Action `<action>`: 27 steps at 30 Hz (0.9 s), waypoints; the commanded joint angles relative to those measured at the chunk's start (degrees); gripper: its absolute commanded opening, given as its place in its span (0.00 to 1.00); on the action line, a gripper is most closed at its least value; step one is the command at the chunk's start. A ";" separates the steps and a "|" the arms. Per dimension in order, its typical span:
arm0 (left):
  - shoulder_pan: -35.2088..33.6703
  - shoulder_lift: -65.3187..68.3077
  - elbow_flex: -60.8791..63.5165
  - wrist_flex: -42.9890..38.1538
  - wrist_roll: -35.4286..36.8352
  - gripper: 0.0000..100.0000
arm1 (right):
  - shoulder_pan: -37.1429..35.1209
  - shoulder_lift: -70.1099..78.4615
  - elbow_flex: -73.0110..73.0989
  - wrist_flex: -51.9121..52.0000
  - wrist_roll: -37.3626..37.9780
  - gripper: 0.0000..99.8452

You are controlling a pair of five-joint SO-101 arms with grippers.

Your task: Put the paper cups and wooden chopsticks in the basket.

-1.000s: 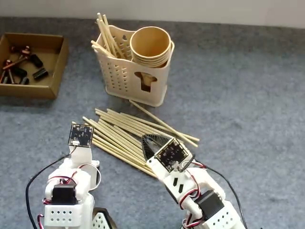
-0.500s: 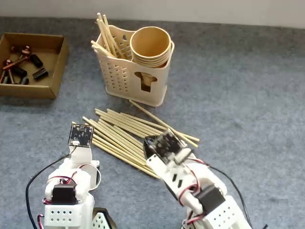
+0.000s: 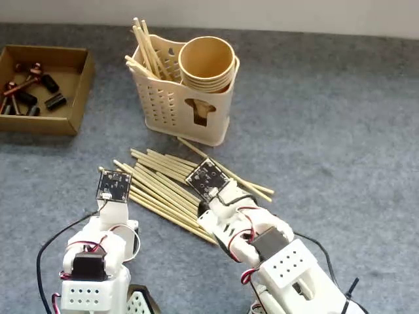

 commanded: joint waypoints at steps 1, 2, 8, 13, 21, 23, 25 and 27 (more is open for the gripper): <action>1.01 -0.22 1.10 0.44 -0.18 0.01 | -0.22 1.27 -2.51 0.04 0.62 0.02; 1.01 -0.22 1.10 0.44 -0.18 0.01 | -0.22 1.71 -2.51 0.04 0.62 0.04; 1.01 -0.22 1.10 0.44 -0.18 0.01 | -0.48 6.02 -2.86 0.04 -3.08 0.11; 1.01 -0.22 1.10 0.44 -0.18 0.01 | -0.48 10.15 -4.97 0.31 -3.34 0.11; 1.01 -0.22 1.10 0.44 -0.18 0.01 | -0.57 11.56 -4.97 0.31 -3.16 0.11; 1.01 -0.22 1.10 0.44 -0.18 0.01 | -0.57 11.56 -4.97 0.31 -3.16 0.11; 1.01 -0.22 1.10 0.44 -0.18 0.01 | -0.57 11.74 -4.97 0.31 -3.16 0.11; 1.01 -0.22 1.10 0.44 -0.18 0.01 | -0.57 11.91 -4.97 0.31 -3.16 0.11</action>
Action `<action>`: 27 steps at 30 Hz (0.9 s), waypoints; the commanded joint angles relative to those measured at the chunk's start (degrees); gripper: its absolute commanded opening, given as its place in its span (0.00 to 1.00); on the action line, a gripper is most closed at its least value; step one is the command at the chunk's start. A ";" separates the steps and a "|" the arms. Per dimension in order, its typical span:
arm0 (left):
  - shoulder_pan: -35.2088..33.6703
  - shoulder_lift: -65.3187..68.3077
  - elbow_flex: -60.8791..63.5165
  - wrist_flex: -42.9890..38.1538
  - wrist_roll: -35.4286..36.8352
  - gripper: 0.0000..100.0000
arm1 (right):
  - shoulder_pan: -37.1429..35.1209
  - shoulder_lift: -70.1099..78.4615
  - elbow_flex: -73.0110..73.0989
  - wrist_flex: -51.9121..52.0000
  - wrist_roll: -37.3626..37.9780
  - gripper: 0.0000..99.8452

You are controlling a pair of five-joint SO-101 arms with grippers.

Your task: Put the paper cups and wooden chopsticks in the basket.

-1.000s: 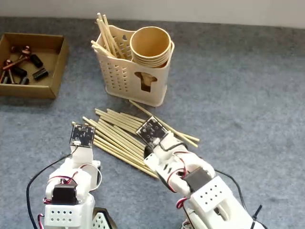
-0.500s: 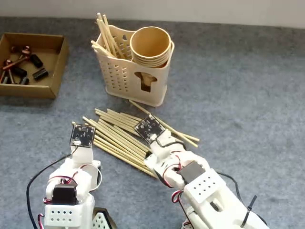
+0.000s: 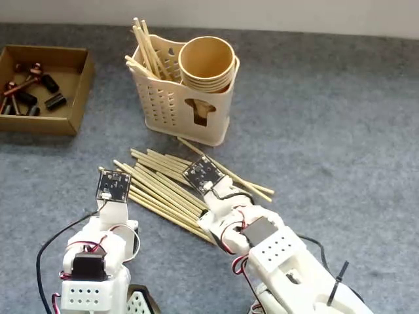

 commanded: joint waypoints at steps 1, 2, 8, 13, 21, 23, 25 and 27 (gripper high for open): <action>1.01 -0.22 1.10 0.44 -0.18 0.01 | -0.48 0.22 -2.15 0.22 -0.26 0.11; 1.01 -0.22 1.10 0.44 -0.18 0.01 | -0.48 0.31 -2.15 0.22 -0.26 0.11; 1.01 -0.22 1.10 0.44 -0.18 0.01 | -0.48 0.31 -2.15 0.31 -0.26 0.11; 1.01 -0.22 1.10 0.44 -0.18 0.01 | -0.48 0.31 -2.15 0.31 -0.18 0.11; 1.01 -0.22 1.10 0.44 -0.18 0.01 | -0.57 0.40 -2.51 2.07 -0.18 0.11; 1.01 -0.22 1.10 0.44 -0.18 0.01 | -0.57 0.40 -4.62 4.00 -0.18 0.11; 1.01 -0.22 1.10 0.44 -0.18 0.01 | -0.57 0.40 -6.37 6.46 -0.18 0.11; 1.01 -0.22 1.10 0.44 -0.18 0.01 | -0.57 0.40 -7.43 7.87 -0.26 0.11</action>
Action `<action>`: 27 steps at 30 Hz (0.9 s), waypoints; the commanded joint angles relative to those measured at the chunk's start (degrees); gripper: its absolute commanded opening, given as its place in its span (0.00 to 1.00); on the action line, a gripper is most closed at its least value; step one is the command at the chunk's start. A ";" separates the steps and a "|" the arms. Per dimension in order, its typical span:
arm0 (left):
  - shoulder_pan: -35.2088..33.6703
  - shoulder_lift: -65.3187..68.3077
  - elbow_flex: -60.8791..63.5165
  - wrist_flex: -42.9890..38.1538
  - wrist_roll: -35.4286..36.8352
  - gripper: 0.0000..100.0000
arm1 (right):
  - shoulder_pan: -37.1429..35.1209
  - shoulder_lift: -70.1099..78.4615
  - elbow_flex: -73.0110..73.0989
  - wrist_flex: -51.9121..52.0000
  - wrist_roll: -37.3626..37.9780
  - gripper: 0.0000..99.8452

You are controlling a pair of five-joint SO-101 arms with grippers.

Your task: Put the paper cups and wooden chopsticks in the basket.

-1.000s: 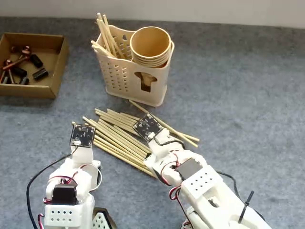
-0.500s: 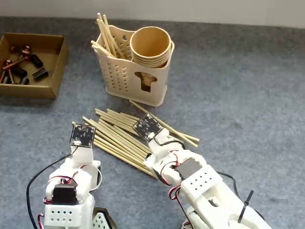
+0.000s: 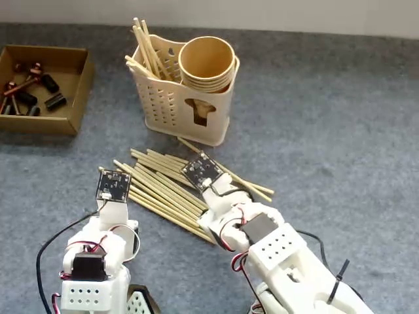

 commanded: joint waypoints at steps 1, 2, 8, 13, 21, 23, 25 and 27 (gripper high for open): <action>1.01 -0.22 1.10 0.44 -0.18 0.01 | -0.57 0.13 -3.38 2.33 -0.35 0.11; 1.01 -0.22 1.10 0.44 -0.18 0.01 | -0.57 0.13 -3.30 2.42 -0.26 0.11; 1.01 -0.22 1.10 0.44 -0.18 0.01 | -0.57 0.22 -3.30 2.42 -0.18 0.11; 1.01 -0.22 1.10 0.44 -0.18 0.01 | -0.57 0.22 -3.30 2.42 -0.18 0.11; 1.01 -0.22 1.10 0.44 -0.18 0.01 | -0.57 4.35 -7.60 2.68 -0.44 0.12; 1.01 -0.22 1.10 0.44 -0.18 0.01 | -0.57 8.48 -9.80 2.59 -0.53 0.12; 1.01 -0.22 1.10 0.44 -0.18 0.01 | -0.57 12.97 -12.18 2.59 -0.53 0.12; 1.01 -0.22 1.10 0.44 -0.18 0.01 | -0.57 16.84 -14.29 2.59 -0.53 0.12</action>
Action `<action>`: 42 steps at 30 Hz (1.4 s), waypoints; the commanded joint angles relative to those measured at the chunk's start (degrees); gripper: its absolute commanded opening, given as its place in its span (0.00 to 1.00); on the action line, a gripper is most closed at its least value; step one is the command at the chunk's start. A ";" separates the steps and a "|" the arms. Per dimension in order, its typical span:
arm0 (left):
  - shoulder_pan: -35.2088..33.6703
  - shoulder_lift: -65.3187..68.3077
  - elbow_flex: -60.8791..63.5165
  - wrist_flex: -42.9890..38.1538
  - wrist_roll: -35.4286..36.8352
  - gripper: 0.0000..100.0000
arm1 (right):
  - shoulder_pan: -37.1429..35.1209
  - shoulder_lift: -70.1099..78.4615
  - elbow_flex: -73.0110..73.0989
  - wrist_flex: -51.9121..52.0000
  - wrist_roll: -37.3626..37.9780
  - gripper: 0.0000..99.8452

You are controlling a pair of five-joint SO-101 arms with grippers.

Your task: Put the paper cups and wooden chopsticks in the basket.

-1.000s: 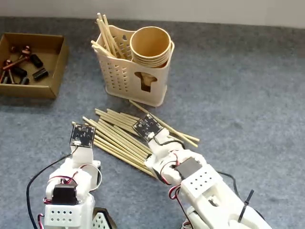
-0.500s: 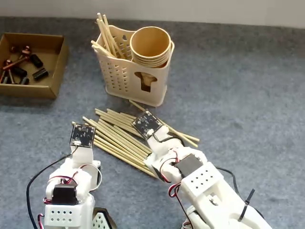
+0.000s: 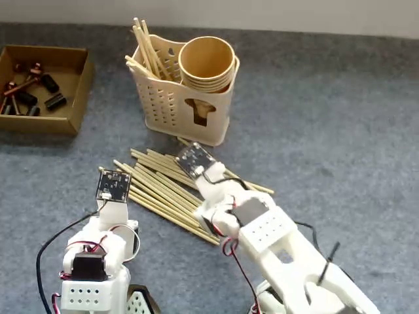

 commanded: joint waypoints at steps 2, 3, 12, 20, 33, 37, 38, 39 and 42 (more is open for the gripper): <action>1.01 -0.22 1.10 0.44 -0.18 0.01 | -0.66 7.34 -5.76 0.22 -0.44 0.12; 1.01 -0.22 1.10 0.44 -0.18 0.01 | -0.66 8.57 -6.37 0.22 -0.35 0.12; 5.05 -0.22 1.10 0.44 -0.35 0.01 | -5.58 12.00 -7.60 -0.04 -0.26 0.11; -5.76 -0.31 -2.24 0.53 -0.26 0.01 | -6.46 12.09 -7.25 -5.14 -0.26 0.11; -26.51 -0.40 -5.05 0.00 -11.08 0.01 | -10.86 12.79 -5.76 -9.89 -0.44 0.11; -31.43 -0.40 -4.79 0.35 -11.08 0.01 | -11.30 18.86 -5.41 -10.24 -0.44 0.11; -32.04 -0.40 -4.26 0.09 -11.08 0.01 | -11.30 20.62 -5.76 -10.51 -0.26 0.11; -32.04 -0.40 -4.00 0.00 -11.08 0.01 | -11.30 22.46 -6.90 -11.30 -0.26 0.11; -32.22 -0.40 -3.91 0.09 -11.08 0.01 | -11.30 26.24 -9.89 -11.65 -0.26 0.11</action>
